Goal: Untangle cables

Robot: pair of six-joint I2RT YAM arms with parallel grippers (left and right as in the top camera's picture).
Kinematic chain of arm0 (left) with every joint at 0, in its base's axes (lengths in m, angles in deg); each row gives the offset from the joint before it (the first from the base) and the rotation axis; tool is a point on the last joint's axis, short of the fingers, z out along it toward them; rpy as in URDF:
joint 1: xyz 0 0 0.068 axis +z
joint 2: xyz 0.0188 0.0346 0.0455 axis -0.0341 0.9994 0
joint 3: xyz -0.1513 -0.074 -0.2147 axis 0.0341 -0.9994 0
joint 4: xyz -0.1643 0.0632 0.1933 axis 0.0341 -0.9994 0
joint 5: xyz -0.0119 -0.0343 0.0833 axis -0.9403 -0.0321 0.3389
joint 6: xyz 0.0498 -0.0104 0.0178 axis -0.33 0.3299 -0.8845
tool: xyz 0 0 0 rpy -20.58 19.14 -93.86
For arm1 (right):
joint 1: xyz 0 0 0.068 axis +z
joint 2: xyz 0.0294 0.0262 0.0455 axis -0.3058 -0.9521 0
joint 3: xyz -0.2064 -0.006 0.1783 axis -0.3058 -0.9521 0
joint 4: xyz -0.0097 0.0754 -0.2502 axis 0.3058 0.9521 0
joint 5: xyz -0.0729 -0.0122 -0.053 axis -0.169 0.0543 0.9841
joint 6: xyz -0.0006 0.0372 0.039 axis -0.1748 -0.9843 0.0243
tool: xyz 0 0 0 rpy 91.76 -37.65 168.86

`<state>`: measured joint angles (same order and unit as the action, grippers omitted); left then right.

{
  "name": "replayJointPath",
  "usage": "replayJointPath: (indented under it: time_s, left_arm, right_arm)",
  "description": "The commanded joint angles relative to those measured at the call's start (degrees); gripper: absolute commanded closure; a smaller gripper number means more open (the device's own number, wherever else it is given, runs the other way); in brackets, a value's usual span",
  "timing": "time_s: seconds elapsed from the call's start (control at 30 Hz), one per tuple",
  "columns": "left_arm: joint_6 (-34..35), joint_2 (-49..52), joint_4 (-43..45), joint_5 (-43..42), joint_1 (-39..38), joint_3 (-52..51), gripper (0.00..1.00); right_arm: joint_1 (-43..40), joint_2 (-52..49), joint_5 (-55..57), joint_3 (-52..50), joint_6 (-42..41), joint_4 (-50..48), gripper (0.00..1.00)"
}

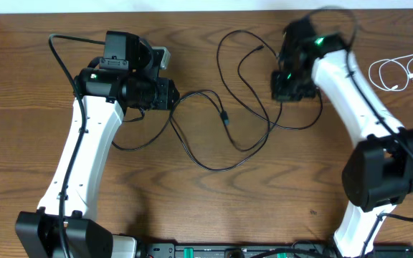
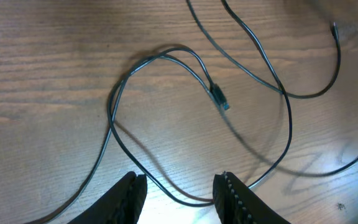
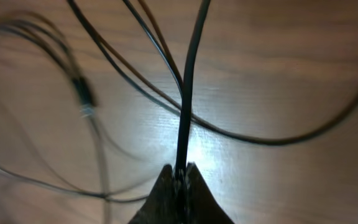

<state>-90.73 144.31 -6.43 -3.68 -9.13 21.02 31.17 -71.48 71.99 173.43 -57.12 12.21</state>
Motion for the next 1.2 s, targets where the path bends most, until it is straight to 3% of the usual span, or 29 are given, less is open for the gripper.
replayJointPath:
  time_s: [0.0, 0.27, 0.47, 0.83, 1.17]
  left_arm:
    - [-0.5, 0.3, 0.0, 0.3, 0.0, -0.2, 0.59]
    - [-0.5, 0.3, 0.0, 0.3, 0.0, -0.2, 0.59]
    - [-0.5, 0.3, 0.1, 0.3, 0.0, -0.2, 0.59]
    - [4.6, 3.4, 4.6, 0.1, -6.4, -2.2, 0.47]
    - [5.6, 15.9, 20.7, 0.1, -20.1, -2.2, 0.44]
  right_arm:
    - [-4.0, 1.3, -4.0, 11.3, 4.6, 3.3, 0.99]
    - [-17.2, 1.3, -7.2, 39.7, 5.1, 11.5, 0.99]
    - [-27.3, 1.9, -11.5, 53.5, 3.9, 13.6, 0.99]
    - [-28.9, 2.3, -16.3, 51.8, 6.0, 15.4, 0.99]
    - [-28.3, 2.3, -16.4, 48.9, 7.5, 16.0, 0.99]
